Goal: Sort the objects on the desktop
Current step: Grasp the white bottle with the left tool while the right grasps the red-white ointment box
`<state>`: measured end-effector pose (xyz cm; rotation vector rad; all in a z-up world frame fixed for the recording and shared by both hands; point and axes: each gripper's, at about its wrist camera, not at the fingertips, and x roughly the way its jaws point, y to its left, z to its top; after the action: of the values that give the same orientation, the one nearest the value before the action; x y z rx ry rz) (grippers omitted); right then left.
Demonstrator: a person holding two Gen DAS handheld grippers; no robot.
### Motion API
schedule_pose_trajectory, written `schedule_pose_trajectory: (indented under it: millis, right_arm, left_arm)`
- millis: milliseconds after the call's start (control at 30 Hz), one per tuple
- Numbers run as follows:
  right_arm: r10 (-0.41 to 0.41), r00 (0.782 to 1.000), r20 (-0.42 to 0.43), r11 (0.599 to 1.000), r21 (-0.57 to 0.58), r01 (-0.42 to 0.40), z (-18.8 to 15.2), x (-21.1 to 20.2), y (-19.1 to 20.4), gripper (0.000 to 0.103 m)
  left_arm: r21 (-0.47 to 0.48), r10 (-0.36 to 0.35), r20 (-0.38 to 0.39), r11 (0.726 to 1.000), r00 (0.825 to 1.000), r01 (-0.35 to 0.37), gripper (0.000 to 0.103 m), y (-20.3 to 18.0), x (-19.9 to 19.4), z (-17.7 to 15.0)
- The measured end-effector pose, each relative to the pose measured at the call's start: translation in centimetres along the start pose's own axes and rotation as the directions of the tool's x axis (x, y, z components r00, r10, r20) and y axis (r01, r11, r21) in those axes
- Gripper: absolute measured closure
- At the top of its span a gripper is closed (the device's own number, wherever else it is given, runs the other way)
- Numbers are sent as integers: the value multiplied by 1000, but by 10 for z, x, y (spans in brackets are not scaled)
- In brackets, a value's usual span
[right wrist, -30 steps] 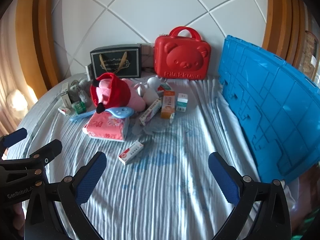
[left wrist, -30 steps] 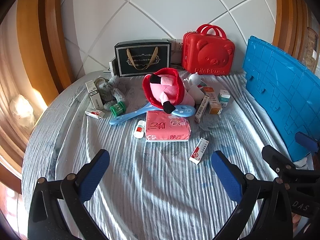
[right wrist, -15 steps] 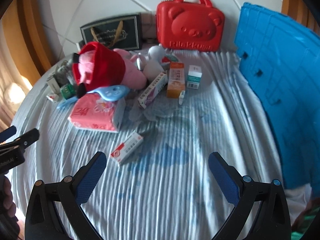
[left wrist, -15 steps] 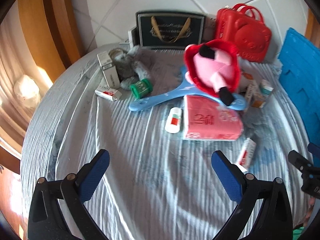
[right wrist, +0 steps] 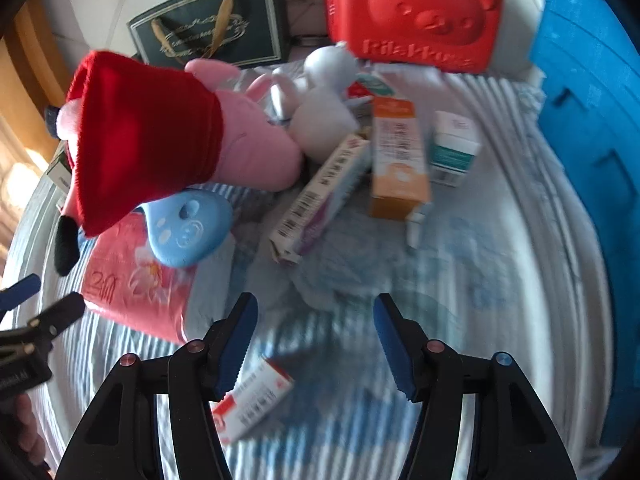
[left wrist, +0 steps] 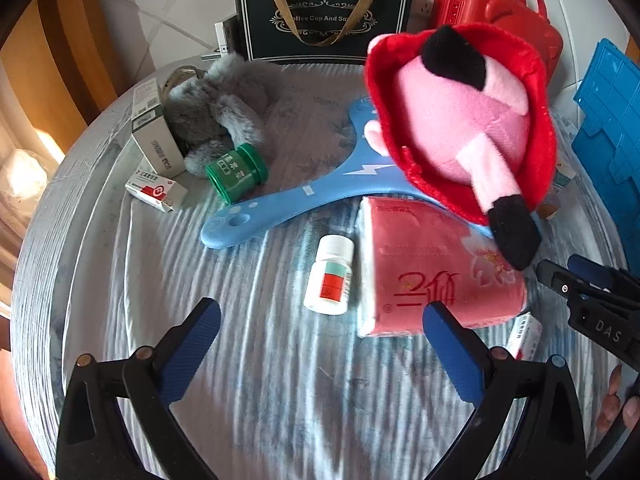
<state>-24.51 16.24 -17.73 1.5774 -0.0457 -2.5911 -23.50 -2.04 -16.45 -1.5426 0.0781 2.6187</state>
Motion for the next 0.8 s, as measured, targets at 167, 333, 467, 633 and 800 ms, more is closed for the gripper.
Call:
schedule_pose_trajectory:
  millis: [167,333,467,633,800]
  right_arm:
    - [9,1000,1,1000,-4,-9,0,1,1,42]
    - [7,1000,-17,1000,26,-6,-6,-5,-10,42]
    - [36,998,-55,998,45,-34,-17,-16,-9,42]
    - [41,990,-134,999,29,-38,-35,-12,7,42]
    - [58,980,-192,998,32,-53,-50,0,19,42]
  left_arm:
    - [-36,49,3,998,999,-49,3,30,7,5]
    - [0,-26,-50,1000,998,26,26,28,33,12]
    - [67,-24,-46,997,999,27,30,10,43,14]
    - [26,-107,-85,994,991,110,69,11,50,10]
    - [19,-67,-72,997,995,68,69,13,30,-11]
